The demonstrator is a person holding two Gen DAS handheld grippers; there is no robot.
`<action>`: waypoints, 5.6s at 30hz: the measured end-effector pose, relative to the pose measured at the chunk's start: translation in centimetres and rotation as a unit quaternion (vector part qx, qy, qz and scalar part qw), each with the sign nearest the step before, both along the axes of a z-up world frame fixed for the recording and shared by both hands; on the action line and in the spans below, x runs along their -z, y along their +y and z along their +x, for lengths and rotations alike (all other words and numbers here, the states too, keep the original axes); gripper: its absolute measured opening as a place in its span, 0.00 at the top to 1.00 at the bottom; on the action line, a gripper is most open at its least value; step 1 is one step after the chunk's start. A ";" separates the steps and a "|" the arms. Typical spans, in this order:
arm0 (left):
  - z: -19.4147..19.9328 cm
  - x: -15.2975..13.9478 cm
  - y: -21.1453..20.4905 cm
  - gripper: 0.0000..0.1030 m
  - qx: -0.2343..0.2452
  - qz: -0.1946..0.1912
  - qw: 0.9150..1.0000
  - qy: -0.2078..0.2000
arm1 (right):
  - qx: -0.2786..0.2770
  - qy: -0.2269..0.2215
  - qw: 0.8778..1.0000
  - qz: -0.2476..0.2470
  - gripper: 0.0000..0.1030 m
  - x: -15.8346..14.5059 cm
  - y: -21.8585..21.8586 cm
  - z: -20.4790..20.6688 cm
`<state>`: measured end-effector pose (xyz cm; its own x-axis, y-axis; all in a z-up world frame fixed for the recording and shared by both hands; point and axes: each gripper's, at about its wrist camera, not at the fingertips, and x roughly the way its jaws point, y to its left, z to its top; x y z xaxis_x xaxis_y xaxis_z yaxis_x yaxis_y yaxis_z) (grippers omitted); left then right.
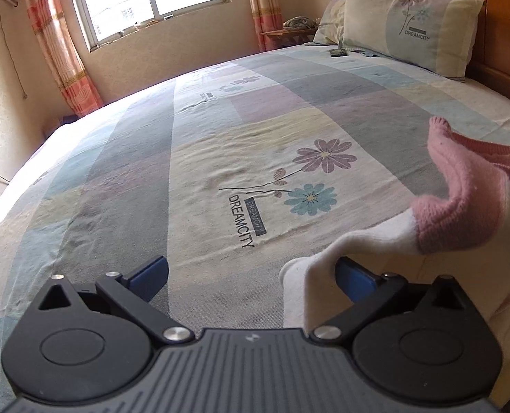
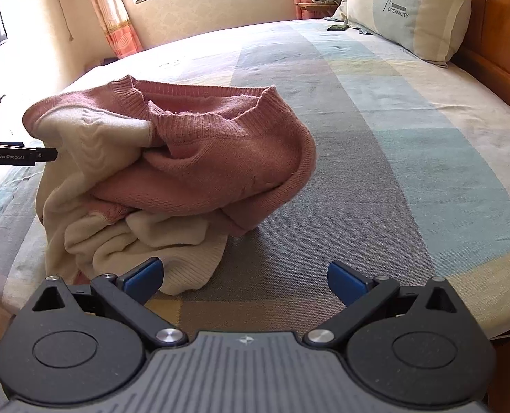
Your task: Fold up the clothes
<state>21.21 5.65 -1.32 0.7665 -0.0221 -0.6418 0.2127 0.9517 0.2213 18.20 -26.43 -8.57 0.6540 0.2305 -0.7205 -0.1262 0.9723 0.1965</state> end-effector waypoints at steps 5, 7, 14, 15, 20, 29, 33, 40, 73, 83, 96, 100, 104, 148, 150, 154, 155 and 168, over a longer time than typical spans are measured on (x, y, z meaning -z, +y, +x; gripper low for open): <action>-0.6 -0.8 -2.4 0.01 0.074 0.013 0.997 -0.001 | -0.008 -0.003 1.000 0.000 0.00 -0.2 0.6 0.5; -0.8 -0.7 -3.6 0.01 0.109 0.033 0.993 -0.004 | -0.014 -0.006 1.000 -0.003 0.00 -0.4 0.9 0.8; 1.7 0.0 -3.9 0.01 0.086 0.045 0.995 -0.012 | -0.038 -0.026 0.999 -0.015 0.00 -1.0 1.9 2.3; 2.2 0.3 -3.5 0.01 0.085 0.037 0.996 -0.006 | -0.043 -0.033 0.998 -0.017 0.00 -1.1 2.0 2.6; 4.5 1.7 -1.9 0.00 0.086 0.016 0.996 0.019 | -0.073 -0.063 0.995 -0.028 0.00 -1.2 2.3 4.8; 11.5 5.3 -1.4 0.00 0.117 0.012 0.988 0.099 | -0.148 -0.061 0.986 -0.051 0.00 0.4 3.5 12.2; 14.4 7.1 -0.6 0.01 0.079 0.017 0.983 0.164 | -0.145 -0.006 0.989 -0.026 0.00 0.7 3.1 15.6; 16.4 4.0 0.5 0.04 0.037 -0.028 0.965 0.258 | -0.070 0.142 0.987 -0.028 0.00 -0.6 2.7 19.6; 16.6 -3.8 -9.3 0.04 0.054 -0.032 0.948 0.313 | -0.023 0.277 0.960 0.040 0.00 -4.8 -2.0 20.5; 19.1 1.4 -9.5 0.04 0.044 -0.027 0.950 0.308 | -0.035 0.297 0.953 0.044 0.00 2.4 -1.9 21.2; 19.2 8.3 -9.1 0.03 0.083 -0.059 0.929 0.357 | -0.010 0.294 0.948 0.118 0.00 6.3 -3.0 19.1; 19.2 8.5 -8.3 0.02 0.070 -0.083 0.927 0.358 | -0.010 0.265 0.955 0.136 0.00 6.4 -3.6 17.7; 19.4 6.7 -7.4 0.04 0.075 -0.093 0.933 0.340 | 0.001 0.257 0.953 0.160 0.00 6.0 -4.4 16.8; 27.4 12.8 -2.5 0.21 0.172 -0.375 0.758 0.504 | -0.045 0.266 0.866 0.422 0.68 12.9 -13.6 16.5; 27.7 12.7 -1.8 0.27 0.151 -0.379 0.757 0.510 | -0.034 0.271 0.861 0.430 0.87 13.6 -13.7 16.3; 27.5 11.7 -1.5 0.44 0.138 -0.363 0.764 0.515 | -0.025 0.282 0.853 0.438 0.90 13.8 -14.6 15.4; 27.4 11.5 -1.5 0.44 0.140 -0.366 0.761 0.517 | -0.026 0.285 0.852 0.439 0.90 13.8 -14.6 15.4; 26.9 13.1 -0.7 0.71 0.134 -0.328 0.766 0.536 | -0.047 0.302 0.840 0.450 0.56 13.6 -14.7 14.8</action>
